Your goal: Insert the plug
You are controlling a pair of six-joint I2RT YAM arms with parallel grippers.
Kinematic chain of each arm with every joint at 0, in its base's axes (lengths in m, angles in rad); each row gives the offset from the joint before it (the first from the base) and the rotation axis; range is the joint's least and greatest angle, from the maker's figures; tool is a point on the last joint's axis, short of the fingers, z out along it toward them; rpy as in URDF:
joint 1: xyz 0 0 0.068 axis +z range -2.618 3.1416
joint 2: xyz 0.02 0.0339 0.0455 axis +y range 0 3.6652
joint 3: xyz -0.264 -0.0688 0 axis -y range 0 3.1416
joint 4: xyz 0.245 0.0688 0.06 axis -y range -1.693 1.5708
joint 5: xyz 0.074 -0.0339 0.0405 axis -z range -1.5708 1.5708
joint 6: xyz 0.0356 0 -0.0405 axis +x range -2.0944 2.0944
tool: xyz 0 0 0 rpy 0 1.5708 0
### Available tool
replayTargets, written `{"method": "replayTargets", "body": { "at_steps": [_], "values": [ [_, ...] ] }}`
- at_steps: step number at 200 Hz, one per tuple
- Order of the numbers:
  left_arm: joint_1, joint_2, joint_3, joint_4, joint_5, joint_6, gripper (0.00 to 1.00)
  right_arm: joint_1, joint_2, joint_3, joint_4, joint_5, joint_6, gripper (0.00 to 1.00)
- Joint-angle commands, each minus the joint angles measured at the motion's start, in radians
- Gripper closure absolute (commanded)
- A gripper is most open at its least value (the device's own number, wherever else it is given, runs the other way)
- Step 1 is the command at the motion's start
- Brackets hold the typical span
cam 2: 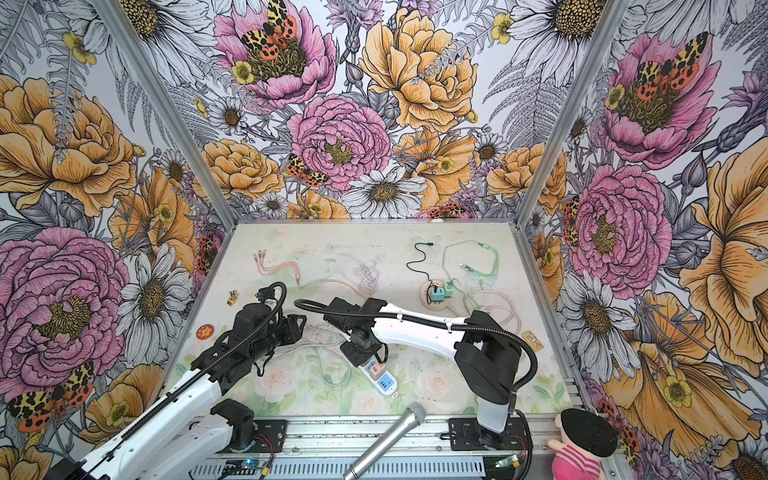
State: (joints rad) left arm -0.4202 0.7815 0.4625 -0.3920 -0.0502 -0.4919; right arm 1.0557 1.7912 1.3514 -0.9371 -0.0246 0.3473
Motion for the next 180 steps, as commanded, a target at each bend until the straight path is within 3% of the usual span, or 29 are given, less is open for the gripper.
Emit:
{"method": "replayTargets", "body": {
  "at_steps": [1, 70, 180],
  "values": [
    [0.009, -0.007, -0.004, 0.030, 0.020, -0.008, 0.46, 0.018, 0.024, -0.039, -0.013, 0.017, 0.001, 1.00],
    [0.009, -0.011, 0.004, 0.029, 0.038, -0.013, 0.47, 0.032, 0.030, -0.166, 0.058, 0.061, 0.032, 1.00],
    [0.009, -0.044, -0.009, 0.008, 0.032, -0.025, 0.47, 0.040, 0.158, -0.146, 0.054, -0.006, 0.011, 1.00]
  ]
}}
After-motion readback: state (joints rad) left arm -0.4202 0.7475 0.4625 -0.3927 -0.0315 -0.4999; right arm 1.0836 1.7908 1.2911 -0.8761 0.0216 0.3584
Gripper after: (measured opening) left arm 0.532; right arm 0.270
